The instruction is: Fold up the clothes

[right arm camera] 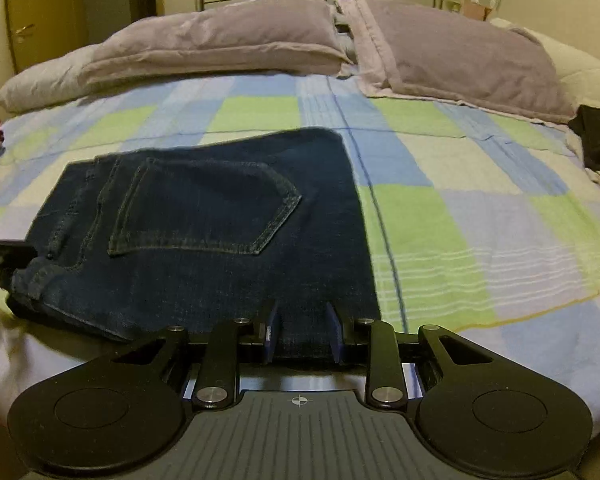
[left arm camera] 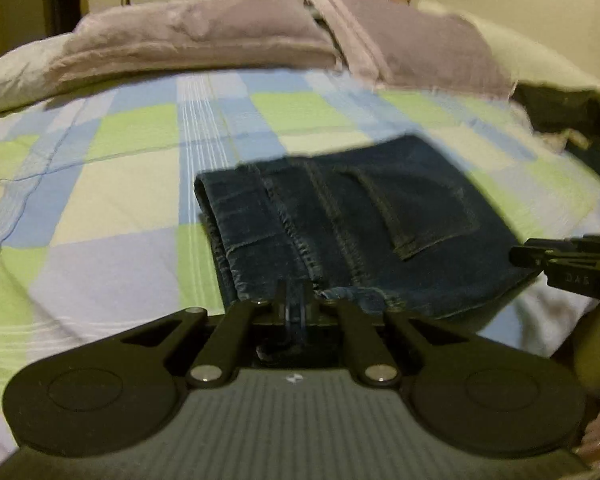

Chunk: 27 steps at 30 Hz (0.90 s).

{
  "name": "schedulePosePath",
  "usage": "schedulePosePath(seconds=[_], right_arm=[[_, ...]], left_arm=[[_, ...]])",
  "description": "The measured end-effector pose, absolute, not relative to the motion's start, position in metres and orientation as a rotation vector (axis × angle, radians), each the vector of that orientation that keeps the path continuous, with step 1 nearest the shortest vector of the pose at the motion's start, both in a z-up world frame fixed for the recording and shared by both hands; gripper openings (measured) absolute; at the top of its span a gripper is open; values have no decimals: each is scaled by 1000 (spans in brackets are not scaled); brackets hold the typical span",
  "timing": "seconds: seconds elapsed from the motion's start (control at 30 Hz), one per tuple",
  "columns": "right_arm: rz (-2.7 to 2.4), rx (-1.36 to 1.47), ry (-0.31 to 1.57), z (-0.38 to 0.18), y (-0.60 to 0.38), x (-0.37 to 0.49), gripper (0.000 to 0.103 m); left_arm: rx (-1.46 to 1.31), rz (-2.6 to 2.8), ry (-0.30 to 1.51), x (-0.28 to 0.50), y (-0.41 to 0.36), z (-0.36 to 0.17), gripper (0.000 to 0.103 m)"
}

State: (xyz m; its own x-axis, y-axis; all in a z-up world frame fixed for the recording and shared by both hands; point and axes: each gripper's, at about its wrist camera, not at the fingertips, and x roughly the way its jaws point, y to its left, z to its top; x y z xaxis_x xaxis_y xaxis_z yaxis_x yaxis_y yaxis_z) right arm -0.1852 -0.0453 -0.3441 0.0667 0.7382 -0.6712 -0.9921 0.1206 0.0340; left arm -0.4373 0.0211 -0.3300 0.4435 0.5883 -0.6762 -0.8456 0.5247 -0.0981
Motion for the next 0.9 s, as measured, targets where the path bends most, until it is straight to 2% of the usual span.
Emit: schedulePosePath(seconds=[0.07,0.23,0.5,0.9], right_arm=[[1427,-421,613,-336,-61,-189,29],[1396,-531,691,-361,-52,-202,29],[1363,-492,691,-326,-80,-213,30],[1346,-413,652,-289,-136,-225,30]], left_arm=[[-479,930,641,-439,17,-333,5],[-478,973,668,-437,10,-337,5],[-460,1062,721,-443,-17,-310,7],[-408,1061,639,-465,-65,-276,8]])
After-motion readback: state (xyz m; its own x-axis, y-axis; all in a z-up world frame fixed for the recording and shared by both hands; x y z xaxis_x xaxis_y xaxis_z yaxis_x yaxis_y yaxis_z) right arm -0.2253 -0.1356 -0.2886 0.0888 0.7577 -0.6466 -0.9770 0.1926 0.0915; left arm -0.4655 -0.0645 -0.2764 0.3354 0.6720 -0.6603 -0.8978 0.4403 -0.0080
